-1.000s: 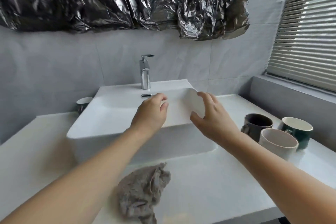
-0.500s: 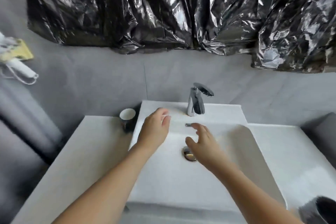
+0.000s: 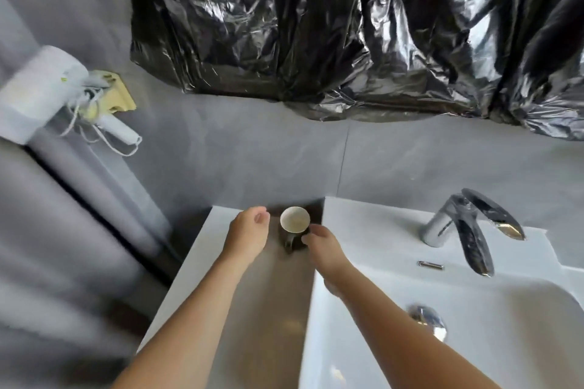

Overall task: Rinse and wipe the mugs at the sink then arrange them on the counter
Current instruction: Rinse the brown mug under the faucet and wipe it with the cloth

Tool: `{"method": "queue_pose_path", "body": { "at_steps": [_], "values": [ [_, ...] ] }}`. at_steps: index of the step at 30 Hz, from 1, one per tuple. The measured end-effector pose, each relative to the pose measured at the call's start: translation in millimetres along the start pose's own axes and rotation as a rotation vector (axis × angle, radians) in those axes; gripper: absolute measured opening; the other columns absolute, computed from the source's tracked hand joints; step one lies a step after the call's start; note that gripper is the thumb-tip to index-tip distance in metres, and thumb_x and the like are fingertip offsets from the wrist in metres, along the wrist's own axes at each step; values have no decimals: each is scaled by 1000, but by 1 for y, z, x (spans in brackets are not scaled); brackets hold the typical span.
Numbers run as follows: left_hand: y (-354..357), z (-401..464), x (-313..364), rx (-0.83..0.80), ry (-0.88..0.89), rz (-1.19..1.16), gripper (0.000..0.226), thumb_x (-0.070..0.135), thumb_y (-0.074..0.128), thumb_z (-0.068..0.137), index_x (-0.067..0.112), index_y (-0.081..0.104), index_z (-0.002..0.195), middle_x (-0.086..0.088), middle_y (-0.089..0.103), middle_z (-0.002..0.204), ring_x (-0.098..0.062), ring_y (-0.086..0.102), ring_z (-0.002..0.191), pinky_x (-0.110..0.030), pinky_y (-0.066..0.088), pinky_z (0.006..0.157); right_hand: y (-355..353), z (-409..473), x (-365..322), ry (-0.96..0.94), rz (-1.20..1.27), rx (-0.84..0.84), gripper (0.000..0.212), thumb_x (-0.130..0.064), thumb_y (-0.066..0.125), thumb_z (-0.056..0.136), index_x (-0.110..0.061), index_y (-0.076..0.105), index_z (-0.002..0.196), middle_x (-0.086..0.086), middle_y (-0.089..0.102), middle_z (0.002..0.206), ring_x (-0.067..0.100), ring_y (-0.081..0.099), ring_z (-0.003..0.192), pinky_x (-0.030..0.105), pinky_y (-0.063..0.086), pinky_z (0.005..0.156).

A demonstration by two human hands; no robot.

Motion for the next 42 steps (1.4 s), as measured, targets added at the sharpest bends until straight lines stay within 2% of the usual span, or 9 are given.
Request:
{"method": "queue_pose_path", "body": {
  "at_steps": [5,8,10,13,16,19,27,37,42],
  "values": [
    [54,77,-37,-161,-92,37,46,33,45,102,12,52,142,-5,50,148,-23,46,136,-32,35,111,25,83,16,173,146,98,25,-13,42,96,-6,54,117,9,58,102,15,53,79,24,43,64],
    [80,108,-58,-217,-107,61,33,33,43,102,17,70,112,-10,66,127,-29,58,117,-34,44,96,34,118,32,250,208,165,40,-26,40,96,-7,56,128,15,58,127,27,55,105,34,44,85],
    [92,119,-67,-231,-104,100,40,33,42,101,17,56,67,-11,66,81,-31,59,84,-35,43,69,35,130,40,304,288,194,35,-23,36,102,-8,60,123,14,63,116,23,56,90,32,43,73],
    [91,117,-67,-169,-118,157,45,27,42,99,14,42,56,-13,50,63,-28,47,67,-33,31,56,37,135,38,318,351,198,30,-22,37,102,-12,65,103,9,61,87,22,55,76,31,43,68],
    [77,106,-63,-154,-95,195,38,23,43,92,11,44,56,-10,48,58,-27,48,61,-31,31,49,41,125,31,289,370,163,27,-21,39,101,-13,64,93,8,59,83,23,53,78,31,41,72],
    [45,88,-50,-131,-75,154,36,26,40,86,7,56,60,-8,66,62,-27,67,60,-37,57,61,43,100,18,215,404,97,29,-29,43,101,-8,62,106,5,59,79,15,55,65,25,43,61],
    [-11,-7,58,-101,173,351,38,33,37,79,2,57,68,-15,69,68,-34,69,67,-44,57,65,-17,-15,-10,32,393,-46,53,-60,57,92,-20,47,125,-1,59,117,22,62,112,41,56,92],
    [137,-134,132,-440,283,407,30,31,40,80,9,51,63,-9,69,67,-28,71,68,-29,52,62,-177,-118,109,75,460,33,45,-44,48,101,-7,71,114,12,73,101,25,68,95,42,60,89],
    [168,-158,211,-185,583,439,25,27,45,94,14,63,106,-6,67,106,-31,61,97,-36,50,78,-232,-130,157,125,525,210,35,-40,55,98,-9,71,102,9,71,90,24,67,89,47,58,93]
  ]
}}
Point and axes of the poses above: each hand's wrist, its own z-axis towards the middle knuckle, its own y-axis out of the palm, x = y × z, the point moved 5 cm from there along z, towards the middle knuckle
